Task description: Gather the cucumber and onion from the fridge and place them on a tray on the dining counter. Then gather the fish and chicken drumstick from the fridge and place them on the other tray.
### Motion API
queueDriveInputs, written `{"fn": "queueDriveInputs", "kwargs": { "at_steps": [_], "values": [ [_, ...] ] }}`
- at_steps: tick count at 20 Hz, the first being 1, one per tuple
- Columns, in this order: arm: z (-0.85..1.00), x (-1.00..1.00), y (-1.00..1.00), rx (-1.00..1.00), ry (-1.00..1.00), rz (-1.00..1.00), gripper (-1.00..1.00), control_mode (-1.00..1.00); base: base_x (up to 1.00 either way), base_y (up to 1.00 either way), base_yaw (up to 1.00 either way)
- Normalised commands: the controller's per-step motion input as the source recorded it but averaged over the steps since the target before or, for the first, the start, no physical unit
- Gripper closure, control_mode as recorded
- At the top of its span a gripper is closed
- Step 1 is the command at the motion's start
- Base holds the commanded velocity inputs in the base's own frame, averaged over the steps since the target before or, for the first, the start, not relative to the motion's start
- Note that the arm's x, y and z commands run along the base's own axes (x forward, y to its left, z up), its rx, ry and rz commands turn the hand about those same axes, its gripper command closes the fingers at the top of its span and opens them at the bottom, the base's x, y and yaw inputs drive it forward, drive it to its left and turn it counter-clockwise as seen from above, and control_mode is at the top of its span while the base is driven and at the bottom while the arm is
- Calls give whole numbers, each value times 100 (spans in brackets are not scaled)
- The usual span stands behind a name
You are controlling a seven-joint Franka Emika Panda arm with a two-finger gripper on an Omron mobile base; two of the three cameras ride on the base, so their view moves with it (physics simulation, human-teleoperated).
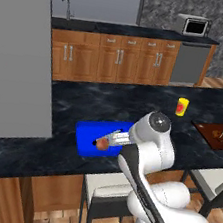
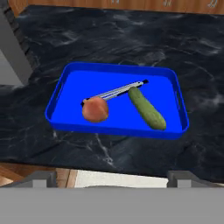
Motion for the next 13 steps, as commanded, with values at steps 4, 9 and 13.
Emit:
{"fn": "queueDriveInputs", "kwargs": {
  "at_steps": [4,9,13],
  "values": [
    [51,-95,-10,0,-30,0,-100,-100,0,0,0],
    [43,-92,-12,0,-31,0,-100,-100,0,0,0],
    [12,-79,-10,0,-22,0,-100,-100,0,0,0]
  ]
}}
